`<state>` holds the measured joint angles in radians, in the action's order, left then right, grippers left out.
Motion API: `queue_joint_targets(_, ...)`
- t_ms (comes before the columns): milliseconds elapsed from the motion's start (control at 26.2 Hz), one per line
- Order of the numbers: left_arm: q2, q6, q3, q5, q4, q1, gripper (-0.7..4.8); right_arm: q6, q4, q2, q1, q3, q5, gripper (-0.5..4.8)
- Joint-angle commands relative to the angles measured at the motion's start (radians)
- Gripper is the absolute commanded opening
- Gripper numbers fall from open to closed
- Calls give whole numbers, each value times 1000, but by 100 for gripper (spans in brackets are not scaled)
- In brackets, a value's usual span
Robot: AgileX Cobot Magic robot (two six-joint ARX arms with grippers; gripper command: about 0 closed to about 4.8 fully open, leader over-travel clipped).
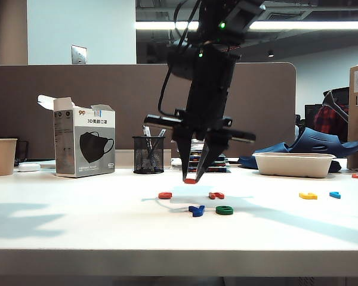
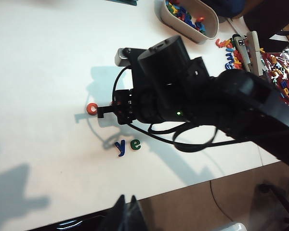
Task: Select the appropriate letters from the row of letter magnets placed on the table to arrange into the word "yes".
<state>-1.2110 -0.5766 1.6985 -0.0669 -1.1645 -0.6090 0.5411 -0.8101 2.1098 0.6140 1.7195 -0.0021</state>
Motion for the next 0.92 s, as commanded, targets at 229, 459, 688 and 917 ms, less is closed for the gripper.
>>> queue_joint_targets(229,2,3,3,3,7,-1,-5,-78,-91,-75,-3,5,24,57)
queue_joint_targets(459,2,3,3,3,7,-1,-5,-93,-171,-116,-19,3,36,57)
queue_joint_targets(688,2,3,3,3,7,-1,-5,-97,-215,-157,-20,2,33,57)
queue_joint_targets(917,2,3,3,3,7,-1,-5,-97,-241,-203,-20,-9,34,57)
